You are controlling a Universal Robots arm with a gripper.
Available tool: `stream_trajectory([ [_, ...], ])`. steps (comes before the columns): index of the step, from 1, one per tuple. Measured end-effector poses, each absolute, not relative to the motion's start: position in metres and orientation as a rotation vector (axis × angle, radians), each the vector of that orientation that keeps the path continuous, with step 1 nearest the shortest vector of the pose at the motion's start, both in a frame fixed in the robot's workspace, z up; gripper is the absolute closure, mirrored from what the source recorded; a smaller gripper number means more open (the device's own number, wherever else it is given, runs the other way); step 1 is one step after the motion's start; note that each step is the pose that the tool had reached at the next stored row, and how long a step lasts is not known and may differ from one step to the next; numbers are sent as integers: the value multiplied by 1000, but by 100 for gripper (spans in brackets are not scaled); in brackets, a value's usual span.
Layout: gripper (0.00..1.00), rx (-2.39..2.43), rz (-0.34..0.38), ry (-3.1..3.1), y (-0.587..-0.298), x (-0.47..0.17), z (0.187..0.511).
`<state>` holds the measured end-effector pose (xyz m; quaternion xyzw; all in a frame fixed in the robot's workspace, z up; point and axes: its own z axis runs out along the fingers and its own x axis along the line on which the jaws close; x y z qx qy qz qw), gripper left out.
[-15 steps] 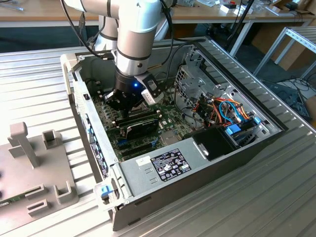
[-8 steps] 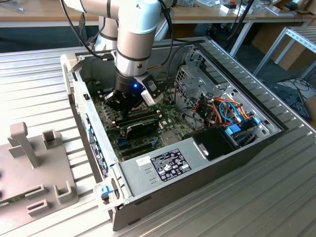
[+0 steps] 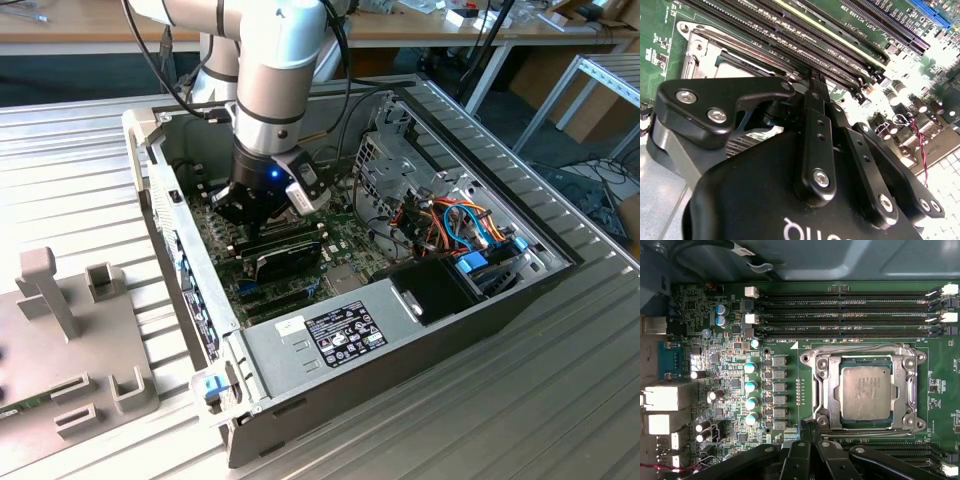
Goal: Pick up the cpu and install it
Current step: 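Install the second cpu locking lever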
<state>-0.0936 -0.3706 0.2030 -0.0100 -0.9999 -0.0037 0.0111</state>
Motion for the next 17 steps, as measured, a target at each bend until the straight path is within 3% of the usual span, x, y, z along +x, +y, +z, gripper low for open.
stream_trajectory([
  [8,89,-31,-11,-3120,-373,-94,204],
  [17,89,-31,-7,-3119,-373,-94,227],
])
